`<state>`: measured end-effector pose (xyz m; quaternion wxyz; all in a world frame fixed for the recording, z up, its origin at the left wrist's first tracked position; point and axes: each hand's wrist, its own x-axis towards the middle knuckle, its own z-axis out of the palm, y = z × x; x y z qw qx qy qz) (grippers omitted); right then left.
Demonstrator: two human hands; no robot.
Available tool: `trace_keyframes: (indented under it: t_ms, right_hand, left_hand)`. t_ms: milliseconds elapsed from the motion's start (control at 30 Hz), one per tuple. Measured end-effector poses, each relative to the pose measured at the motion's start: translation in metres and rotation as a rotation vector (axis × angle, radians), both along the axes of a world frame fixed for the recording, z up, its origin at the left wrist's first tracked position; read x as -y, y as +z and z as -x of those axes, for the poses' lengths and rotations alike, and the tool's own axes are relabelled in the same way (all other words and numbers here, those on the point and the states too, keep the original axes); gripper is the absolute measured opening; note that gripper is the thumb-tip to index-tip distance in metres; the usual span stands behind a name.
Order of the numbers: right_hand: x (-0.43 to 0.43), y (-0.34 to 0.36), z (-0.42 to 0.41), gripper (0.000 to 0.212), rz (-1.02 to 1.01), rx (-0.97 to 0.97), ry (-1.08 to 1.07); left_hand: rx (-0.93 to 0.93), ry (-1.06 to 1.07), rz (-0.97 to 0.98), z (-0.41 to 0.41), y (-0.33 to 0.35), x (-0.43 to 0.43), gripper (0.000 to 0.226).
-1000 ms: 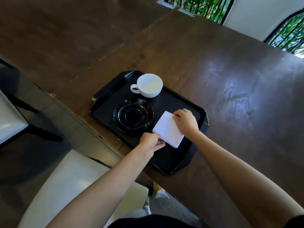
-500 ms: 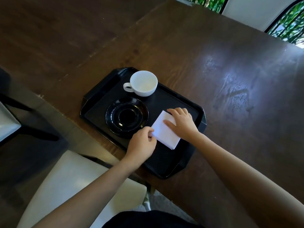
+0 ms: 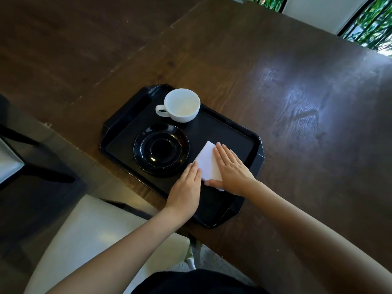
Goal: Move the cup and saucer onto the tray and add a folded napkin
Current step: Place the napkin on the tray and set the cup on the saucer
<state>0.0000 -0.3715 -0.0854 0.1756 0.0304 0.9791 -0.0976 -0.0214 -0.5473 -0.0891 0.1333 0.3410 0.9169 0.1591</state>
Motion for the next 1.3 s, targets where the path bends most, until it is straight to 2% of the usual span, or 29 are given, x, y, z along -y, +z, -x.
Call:
trace_keyframes:
  t_ms: [167, 267, 333, 500, 667, 733, 867, 1000, 1067, 1300]
  right_hand:
    - [-0.001, 0.006, 0.003, 0.111, 0.012, 0.012, 0.004]
    - [-0.005, 0.015, 0.006, 0.110, 0.096, 0.018, -0.043]
    - [-0.011, 0.024, 0.014, 0.103, 0.175, 0.023, -0.095]
    - [-0.030, 0.046, 0.058, 0.084, 0.341, -0.017, -0.168]
    - [-0.033, 0.051, 0.111, 0.084, 0.415, -0.020, -0.233]
    - [-0.028, 0.046, 0.126, 0.088, 0.506, -0.020, -0.292]
    - [-0.018, 0.034, 0.145, 0.094, 0.708, -0.047, -0.417]
    - [-0.011, 0.030, 0.155, 0.083, 0.846, -0.152, -0.428]
    - [-0.008, 0.028, 0.157, 0.076, 0.877, -0.206, -0.430]
    - [-0.011, 0.015, 0.151, 0.081, 0.871, -0.285, -0.530]
  left_hand:
    - [0.012, -0.005, 0.028, 0.001, 0.010, -0.003, 0.050]
    - [0.054, -0.005, -0.060, 0.015, 0.031, -0.004, 0.042]
    - [0.069, 0.038, -0.165, 0.035, 0.049, -0.006, 0.042]
    - [0.081, 0.373, -0.343, 0.109, 0.076, -0.006, 0.044]
    - [0.263, 0.633, -0.187, 0.163, 0.069, -0.004, 0.043]
    - [0.303, 0.651, -0.126, 0.174, 0.065, -0.008, 0.041]
    - [0.313, 0.662, -0.185, 0.186, 0.061, -0.017, 0.030]
    - [0.297, 0.725, -0.284, 0.194, 0.054, -0.022, 0.030]
    - [0.288, 0.768, -0.308, 0.199, 0.050, -0.024, 0.029]
    - [0.275, 0.750, -0.424, 0.215, 0.036, -0.029, 0.019]
